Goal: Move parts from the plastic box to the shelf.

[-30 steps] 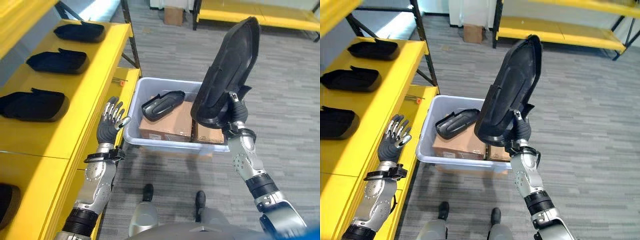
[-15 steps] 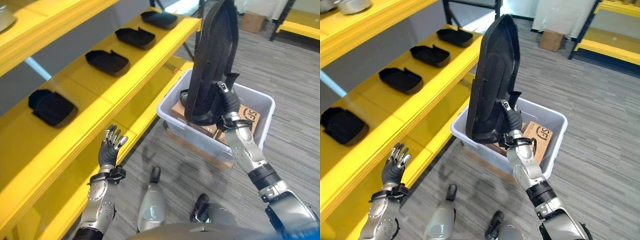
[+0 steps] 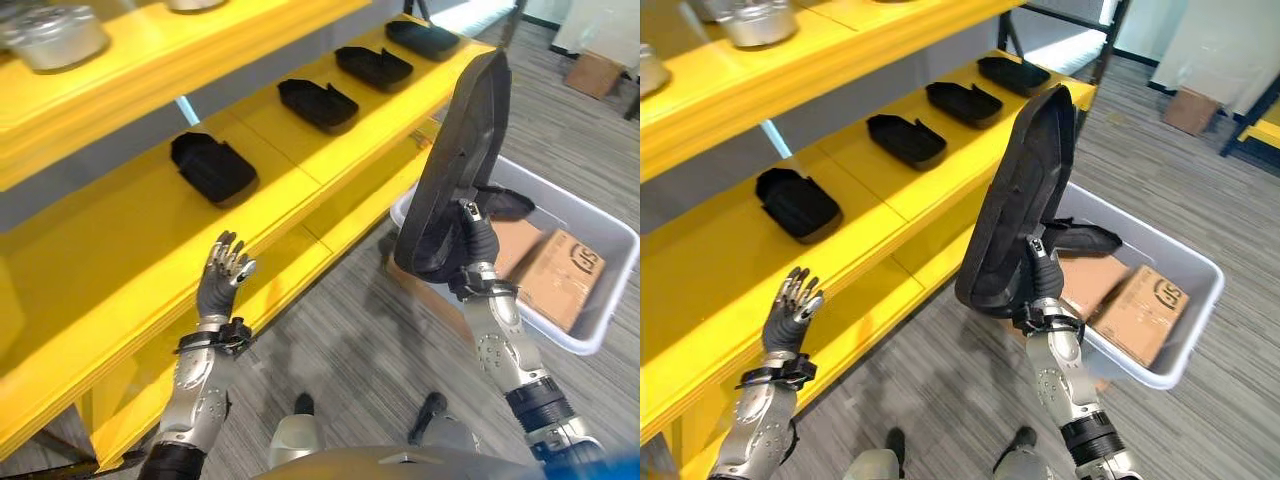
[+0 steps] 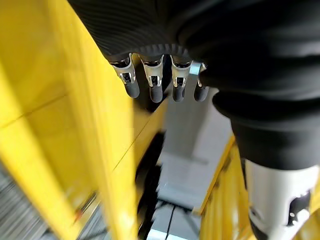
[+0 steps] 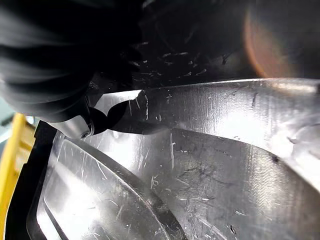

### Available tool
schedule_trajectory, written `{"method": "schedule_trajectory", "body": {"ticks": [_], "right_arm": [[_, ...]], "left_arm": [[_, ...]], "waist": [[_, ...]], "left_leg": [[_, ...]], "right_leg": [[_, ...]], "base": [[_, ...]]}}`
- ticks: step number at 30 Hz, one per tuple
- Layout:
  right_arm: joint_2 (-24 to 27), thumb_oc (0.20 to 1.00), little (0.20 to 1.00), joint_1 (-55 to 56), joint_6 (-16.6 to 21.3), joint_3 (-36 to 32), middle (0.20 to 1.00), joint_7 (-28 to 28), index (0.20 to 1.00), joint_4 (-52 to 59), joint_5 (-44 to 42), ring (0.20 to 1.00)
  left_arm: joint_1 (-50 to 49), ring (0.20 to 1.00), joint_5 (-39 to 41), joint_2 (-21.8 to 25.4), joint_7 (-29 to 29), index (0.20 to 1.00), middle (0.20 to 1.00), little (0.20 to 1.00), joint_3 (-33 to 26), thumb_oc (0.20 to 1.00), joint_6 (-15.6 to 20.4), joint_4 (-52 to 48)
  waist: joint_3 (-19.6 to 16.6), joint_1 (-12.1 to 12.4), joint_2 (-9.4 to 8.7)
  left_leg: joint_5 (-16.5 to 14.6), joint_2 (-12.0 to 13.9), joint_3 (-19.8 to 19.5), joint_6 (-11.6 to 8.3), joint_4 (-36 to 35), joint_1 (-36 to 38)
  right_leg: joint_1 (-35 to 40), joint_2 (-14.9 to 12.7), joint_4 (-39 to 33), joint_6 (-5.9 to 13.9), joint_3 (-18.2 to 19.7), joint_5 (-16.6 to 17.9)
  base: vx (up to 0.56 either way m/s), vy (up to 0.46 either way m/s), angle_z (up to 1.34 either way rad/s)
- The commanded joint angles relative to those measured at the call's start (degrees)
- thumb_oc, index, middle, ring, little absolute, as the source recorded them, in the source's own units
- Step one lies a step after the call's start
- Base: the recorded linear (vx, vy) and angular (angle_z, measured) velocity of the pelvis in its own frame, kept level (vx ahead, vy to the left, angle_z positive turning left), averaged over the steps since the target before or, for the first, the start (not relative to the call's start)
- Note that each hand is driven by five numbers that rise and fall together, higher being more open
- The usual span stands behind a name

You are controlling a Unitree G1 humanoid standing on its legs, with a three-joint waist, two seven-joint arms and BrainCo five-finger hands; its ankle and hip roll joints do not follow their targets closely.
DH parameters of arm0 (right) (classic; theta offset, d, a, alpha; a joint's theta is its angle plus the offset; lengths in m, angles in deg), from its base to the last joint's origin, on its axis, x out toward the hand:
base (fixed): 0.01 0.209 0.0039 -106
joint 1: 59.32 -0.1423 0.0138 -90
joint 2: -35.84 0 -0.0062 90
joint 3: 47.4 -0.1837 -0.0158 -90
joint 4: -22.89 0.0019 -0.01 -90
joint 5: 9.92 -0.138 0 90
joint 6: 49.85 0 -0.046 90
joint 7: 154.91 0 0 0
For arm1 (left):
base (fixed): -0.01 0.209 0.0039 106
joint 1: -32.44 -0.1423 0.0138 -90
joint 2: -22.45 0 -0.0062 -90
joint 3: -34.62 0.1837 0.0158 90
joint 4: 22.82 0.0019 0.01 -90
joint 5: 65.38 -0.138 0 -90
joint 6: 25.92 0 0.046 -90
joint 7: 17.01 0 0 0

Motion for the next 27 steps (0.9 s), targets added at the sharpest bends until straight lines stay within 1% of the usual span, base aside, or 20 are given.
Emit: {"method": "schedule_trajectory", "body": {"ticks": [1,2,3,5,7,8,9,10,11,12,13,14,16,17,18,19,20,23,26,27], "right_arm": [[0.39,0.2,0.2,-3.97,2.84,-1.82,0.2,1.53,0.2,3.44,1.29,0.2],[0.08,0.2,0.2,-3.94,2.79,-1.72,0.2,1.34,0.2,3.37,1.5,0.2],[-0.29,0.2,0.2,-4.18,2.67,-1.78,0.2,1.23,0.2,3.57,1.55,0.2],[-0.91,0.2,0.2,-3.88,2.66,-2.04,0.2,1.02,0.2,3.68,1.76,0.2],[-1.68,0.2,0.2,-3.6,2.65,-2.04,0.2,0.81,0.2,3.47,1.84,0.2],[-2.3,0.2,0.2,-2.78,2.66,-1.85,0.2,0.95,0.2,3.94,1.55,0.2],[-2.36,0.2,0.2,-3.04,2.55,-1.1,0.2,1.27,0.2,4.09,1.35,0.2],[-2.18,0.2,0.2,-2.77,2.39,-1.01,0.2,1.84,0.2,4.35,0.85,0.2],[-1.67,0.2,0.2,-2.42,2.34,-0.81,0.2,2.26,0.2,4.56,0.53,0.2],[-1.0,0.2,0.2,-1.08,2.66,-1.58,0.2,2.48,0.2,4.97,0.42,0.2],[-0.85,0.2,0.2,-0.3,2.76,-2.06,0.2,2.57,0.2,5.05,0.34,0.2],[-0.85,0.2,0.2,0.35,2.98,-2.28,0.2,2.87,0.2,5.24,0.06,0.2],[-0.68,0.2,0.2,0.3,3.32,-2.16,0.2,2.97,0.2,5.38,-0.16,0.2],[-0.42,0.2,0.2,0.89,3.26,-2.28,0.2,3.04,0.2,6.02,-0.27,0.2],[0.35,0.2,0.2,1.9,3.44,-3.09,0.2,3.14,0.2,6.68,-0.3,0.2],[0.79,0.2,0.2,2.55,3.42,-3.77,0.2,3.18,0.2,7.29,-0.6,0.2],[1.07,0.2,0.2,3.48,3.4,-4.31,0.2,3.35,0.2,8.22,-0.54,0.2],[2.92,0.2,0.2,4.27,4.0,-6.52,0.2,3.21,0.2,9.54,-0.18,0.2],[4.33,0.2,0.2,4.93,4.3,-7.93,0.2,3.34,0.2,10.09,-0.23,0.2],[5.11,0.2,0.2,4.94,4.64,-8.6,0.2,3.19,0.2,10.22,0.23,0.2]], "left_arm": [[-0.97,1.0,-2.98,2.51,-0.27,1.0,1.0,1.0,-0.36,1.0,2.93,-5.27],[-1.01,1.0,-3.52,2.52,-0.08,1.0,1.0,1.0,-0.56,1.0,3.03,-5.44],[-1.23,1.0,-3.98,2.78,-0.09,1.0,1.0,1.0,-1.01,1.0,3.09,-5.95],[-1.55,1.0,-4.89,2.98,0.17,1.0,1.0,1.0,-1.16,1.0,3.12,-6.11],[-1.18,1.0,-5.89,3.29,0.43,1.0,1.0,1.0,-1.02,1.0,3.18,-5.74],[-0.76,1.0,-7.18,3.68,0.65,1.0,1.0,1.0,-0.6,1.0,3.39,-5.45],[-0.22,1.0,-7.53,3.94,0.67,1.0,1.0,1.0,-0.41,1.0,3.82,-5.06],[0.05,1.0,-7.05,3.88,0.45,1.0,1.0,1.0,-0.37,1.0,3.95,-4.58],[0.14,1.0,-7.05,3.78,0.07,1.0,1.0,1.0,-0.24,1.0,3.82,-4.62],[0.49,1.0,-7.32,3.55,-0.35,1.0,1.0,1.0,-0.01,1.0,3.52,-4.5],[1.08,1.0,-7.67,3.35,-0.12,1.0,1.0,1.0,0.54,1.0,3.42,-4.09],[2.26,1.0,-8.15,3.22,-0.07,1.0,1.0,1.0,1.28,1.0,3.21,-3.43],[3.25,1.0,-8.17,3.12,0.0,1.0,1.0,1.0,1.9,1.0,3.34,-2.93],[3.82,1.0,-8.01,2.72,0.06,1.0,1.0,1.0,2.25,1.0,3.45,-2.6],[3.92,1.0,-7.36,2.0,0.21,1.0,1.0,1.0,2.8,1.0,3.67,-2.34],[3.52,1.0,-6.13,1.65,0.4,1.0,1.0,1.0,2.68,1.0,3.69,-2.83],[2.49,1.0,1.63,-0.34,-0.83,1.0,1.0,1.0,2.54,1.0,3.37,-2.03],[1.28,1.0,0.8,-0.33,-0.61,1.0,1.0,1.0,0.93,1.0,3.96,-2.81],[1.33,1.0,1.9,-0.4,-1.29,1.0,1.0,1.0,0.82,1.0,3.68,-2.98],[1.99,1.0,2.05,-0.17,-1.3,1.0,1.0,1.0,0.98,1.0,3.72,-3.11]], "waist": [[-2.86,-1.09,-1.74],[-2.99,-0.74,-2.17],[-3.32,-0.19,-2.84],[-3.75,-0.04,-3.46],[-4.02,-0.1,-3.72],[-3.86,-1.51,-3.84],[-3.44,-3.45,-2.95],[-2.97,-4.47,-2.52],[-2.72,-4.79,-2.29],[-2.74,-5.12,-2.65],[-2.7,-5.67,-3.1],[-2.96,-6.22,-4.04],[-3.07,-6.68,-4.89],[-2.86,-6.73,-5.19],[-3.26,-6.87,-5.67],[-3.55,-6.53,-5.6],[-3.64,-6.14,-5.7],[-2.88,-5.73,-5.31],[-1.7,-6.03,-4.74],[-0.21,-6.48,-4.67]], "left_leg": [[-1.14,1.67,-2.51,1.62,0.96,-4.82],[-1.39,0.54,-2.98,2.01,1.02,-5.18],[-1.86,-1.66,-4.02,2.88,0.51,-5.79],[-2.1,-3.88,-4.67,4.02,-0.11,-5.86],[-1.92,-5.84,-5.38,5.39,-1.71,-4.96],[-0.34,-7.63,-5.65,6.9,-4.05,-3.63],[0.72,-7.45,-6.75,7.24,-5.43,-2.64],[1.29,-7.25,-7.24,7.44,-5.68,-2.28],[1.67,-7.27,-7.51,7.56,-6.01,-1.93],[2.13,-7.66,-8.67,7.77,-5.9,-2.09],[2.31,-7.91,-9.62,7.71,-6.0,-2.0],[2.39,-8.32,-10.58,7.71,-5.66,-2.22],[2.08,-8.96,-11.53,7.67,-4.66,-2.7],[1.58,-9.51,-12.62,7.46,-3.21,-2.96],[0.88,-9.77,-12.93,7.44,-2.58,-3.07],[0.61,-9.59,-12.95,7.34,-2.44,-2.97],[0.23,-9.56,-13.1,7.22,-1.56,-3.29],[-0.57,-10.21,-14.39,5.99,2.45,-5.73],[-0.87,-11.13,-15.36,4.76,6.87,-8.53],[-1.99,-10.56,-13.69,3.51,11.32,-10.54]], "right_leg": [[7.55,-2.79,-4.06,5.05,1.07,-0.02],[8.13,-3.59,-4.88,5.8,0.6,1.57],[8.64,-4.86,-6.07,6.73,0.48,3.77],[8.7,-6.29,-6.21,7.52,0.54,5.51],[7.98,-7.64,-3.99,7.68,1.43,6.74],[6.07,-8.17,-0.56,5.86,5.67,8.8],[2.21,-2.45,0.43,4.09,16.91,7.64],[0.3,2.84,1.61,2.73,21.72,3.72],[-1.19,7.01,2.67,1.83,23.98,-0.02],[-2.18,11.2,3.66,0.52,24.34,-3.41],[-2.29,13.36,3.96,-0.12,24.33,-4.77],[-2.48,16.74,2.88,-0.51,25.81,-5.61],[-2.74,20.22,0.6,-1.06,29.39,-5.83],[-2.16,19.35,0.75,-0.83,30.72,-5.58],[-0.32,19.81,-2.08,-1.2,31.34,-5.75],[0.23,19.54,-2.94,-1.31,30.38,-5.88],[0.87,19.28,-4.0,-1.44,29.98,-5.89],[2.12,19.1,-6.8,-2.15,29.76,-5.76],[1.41,18.74,-5.73,-2.93,28.62,-6.36],[0.67,17.67,-4.28,-3.35,27.29,-6.84]], "base": [[0.02,0.192,0.3],[0.03,0.272,0.34],[0.03,0.316,0.38],[0.04,0.292,0.43],[0.05,0.329,0.46],[0.03,0.422,0.56],[0.01,0.393,0.68],[0.01,0.246,0.6],[0.02,0.18,0.44],[0.03,0.101,0.4],[0.04,0.02,0.66],[0.03,-0.046,0.94],[0.03,-0.054,0.88],[0.05,-0.1,0.49],[0.09,-0.145,0.53],[0.09,-0.219,0.43],[0.09,-0.21,0.35],[0.02,-0.195,0.12],[-0.08,-0.093,0.42],[-0.13,-0.039,0.76]]}}
